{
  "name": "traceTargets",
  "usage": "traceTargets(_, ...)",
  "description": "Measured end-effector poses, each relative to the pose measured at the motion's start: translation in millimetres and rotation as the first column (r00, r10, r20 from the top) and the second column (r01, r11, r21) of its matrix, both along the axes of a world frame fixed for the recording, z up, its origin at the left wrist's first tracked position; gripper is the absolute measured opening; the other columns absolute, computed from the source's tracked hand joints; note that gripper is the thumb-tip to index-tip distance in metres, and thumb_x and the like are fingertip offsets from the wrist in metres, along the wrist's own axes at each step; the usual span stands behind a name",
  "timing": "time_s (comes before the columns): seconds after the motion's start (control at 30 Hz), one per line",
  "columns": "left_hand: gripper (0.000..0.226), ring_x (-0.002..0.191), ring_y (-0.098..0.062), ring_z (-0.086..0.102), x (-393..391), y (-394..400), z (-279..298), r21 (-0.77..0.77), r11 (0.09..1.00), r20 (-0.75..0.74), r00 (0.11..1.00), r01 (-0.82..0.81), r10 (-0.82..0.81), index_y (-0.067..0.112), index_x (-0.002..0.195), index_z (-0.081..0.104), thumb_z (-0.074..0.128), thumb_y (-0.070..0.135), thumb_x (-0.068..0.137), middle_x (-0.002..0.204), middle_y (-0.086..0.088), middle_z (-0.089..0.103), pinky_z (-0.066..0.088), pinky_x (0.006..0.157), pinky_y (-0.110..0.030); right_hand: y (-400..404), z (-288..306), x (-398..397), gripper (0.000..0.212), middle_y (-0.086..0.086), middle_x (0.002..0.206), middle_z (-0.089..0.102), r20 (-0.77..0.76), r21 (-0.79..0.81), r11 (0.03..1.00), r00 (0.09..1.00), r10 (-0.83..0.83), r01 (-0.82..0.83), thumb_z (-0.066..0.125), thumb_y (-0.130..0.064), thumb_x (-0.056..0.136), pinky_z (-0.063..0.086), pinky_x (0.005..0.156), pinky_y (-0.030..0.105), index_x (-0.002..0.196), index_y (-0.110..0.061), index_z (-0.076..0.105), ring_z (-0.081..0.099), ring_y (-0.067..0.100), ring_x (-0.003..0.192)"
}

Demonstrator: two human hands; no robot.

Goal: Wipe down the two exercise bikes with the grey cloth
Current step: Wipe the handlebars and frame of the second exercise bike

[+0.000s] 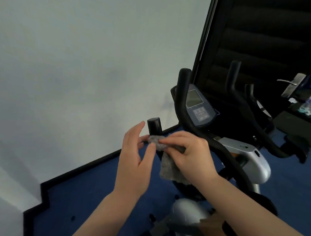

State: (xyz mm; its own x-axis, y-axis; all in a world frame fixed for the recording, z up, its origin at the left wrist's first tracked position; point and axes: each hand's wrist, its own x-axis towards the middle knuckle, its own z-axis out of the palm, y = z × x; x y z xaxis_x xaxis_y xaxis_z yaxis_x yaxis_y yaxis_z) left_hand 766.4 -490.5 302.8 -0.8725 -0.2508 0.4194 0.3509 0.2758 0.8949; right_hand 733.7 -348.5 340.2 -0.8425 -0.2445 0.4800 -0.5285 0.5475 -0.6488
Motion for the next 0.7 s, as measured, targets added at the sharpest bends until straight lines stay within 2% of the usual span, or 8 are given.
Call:
traceTargets(0.13, 0.045, 0.117, -0.001, 0.052, -9, 3, 8, 0.018, 1.0, 0.001, 1.0, 0.005, -0.005, 0.031, 0.134, 0.045, 0.051, 0.03, 0.089, 0.128, 0.018, 0.052, 0.046, 0.096, -0.019, -18, 1, -11, 0.019, -0.008, 0.085, 0.064, -0.052, -0.132, 0.991, 0.999, -0.008, 0.001, 0.074, 0.0, 0.075, 0.048, 0.072, 0.011, 0.085, -0.016, 0.078, 0.061, 0.004, 0.081)
traceTargets(0.27, 0.046, 0.111, 0.003, 0.055, -11, 10, 11, 0.15, 0.989, 0.015, 1.0, 0.006, -0.008, 0.034, 0.133, 0.044, 0.049, 0.032, 0.088, 0.123, 0.021, 0.056, 0.049, 0.087, -0.017, -29, 16, -21, 0.022, -0.005, 0.095, 0.067, -0.015, -0.349, 0.937, 1.0, 0.027, -0.031, 0.068, 0.001, 0.08, 0.052, 0.084, 0.022, 0.092, -0.015, 0.075, 0.064, 0.006, 0.091)
traceTargets(0.4, 0.037, 0.109, 0.004, 0.057, -10, 12, 15, 0.223, 0.975, 0.007, 1.0, -0.016, 0.014, 0.044, 0.121, 0.047, 0.049, 0.031, 0.086, 0.115, 0.027, 0.059, 0.047, 0.082, -0.011, -18, 51, -51, 0.025, -0.007, 0.104, 0.07, 0.166, 0.008, 0.966, 0.953, 0.255, -0.26, 0.06, -0.004, 0.087, 0.048, 0.094, 0.023, 0.103, -0.019, 0.073, 0.062, 0.002, 0.1)
traceTargets(0.47, 0.039, 0.112, 0.003, 0.056, -7, 14, 15, 0.232, 0.972, 0.015, 1.0, -0.028, 0.025, 0.041, 0.123, 0.048, 0.05, 0.032, 0.085, 0.118, 0.022, 0.06, 0.048, 0.086, -0.015, -11, 54, -56, 0.024, -0.008, 0.102, 0.072, 0.243, 0.056, 0.952, 0.929, 0.28, -0.301, 0.06, -0.008, 0.089, 0.05, 0.094, 0.027, 0.104, -0.021, 0.072, 0.064, 0.001, 0.099)
traceTargets(0.5, 0.042, 0.113, 0.004, 0.055, -5, 14, 14, 0.229, 0.973, 0.025, 0.999, -0.03, 0.025, 0.039, 0.126, 0.047, 0.05, 0.032, 0.085, 0.121, 0.02, 0.059, 0.048, 0.088, -0.018, -9, 51, -55, 0.023, -0.007, 0.101, 0.073, 0.237, 0.012, 0.962, 0.935, 0.263, -0.273, 0.061, -0.008, 0.088, 0.051, 0.094, 0.028, 0.104, -0.02, 0.072, 0.065, 0.002, 0.098)
traceTargets(0.57, 0.042, 0.114, 0.005, 0.054, -4, 14, 13, 0.22, 0.975, 0.034, 0.999, -0.024, 0.017, 0.04, 0.127, 0.046, 0.05, 0.032, 0.086, 0.124, 0.02, 0.057, 0.048, 0.09, -0.022, -7, 37, -46, 0.023, -0.003, 0.101, 0.074, 0.255, -0.22, 0.959, 0.938, 0.234, -0.179, 0.063, -0.005, 0.087, 0.052, 0.092, 0.029, 0.106, -0.015, 0.073, 0.066, 0.006, 0.098)
traceTargets(0.63, 0.039, 0.114, 0.004, 0.055, 0, 13, 10, 0.2, 0.98, 0.024, 1.0, -0.021, 0.016, 0.04, 0.123, 0.048, 0.05, 0.029, 0.086, 0.122, 0.024, 0.058, 0.048, 0.09, -0.022, -2, 21, -33, 0.024, -0.001, 0.101, 0.074, 0.32, -0.431, 0.897, 0.914, 0.249, -0.094, 0.066, -0.002, 0.084, 0.054, 0.088, 0.027, 0.104, -0.012, 0.073, 0.068, 0.008, 0.097)
traceTargets(0.7, 0.037, 0.113, 0.003, 0.056, 4, 14, 6, 0.172, 0.985, 0.031, 0.999, -0.015, 0.01, 0.034, 0.123, 0.052, 0.049, 0.026, 0.087, 0.118, 0.025, 0.06, 0.048, 0.09, -0.02, 8, 7, -27, 0.022, -0.003, 0.094, 0.075, 0.359, -0.414, 0.909, 0.911, 0.205, -0.041, 0.07, -0.002, 0.081, 0.054, 0.081, 0.022, 0.099, -0.015, 0.074, 0.069, 0.007, 0.091)
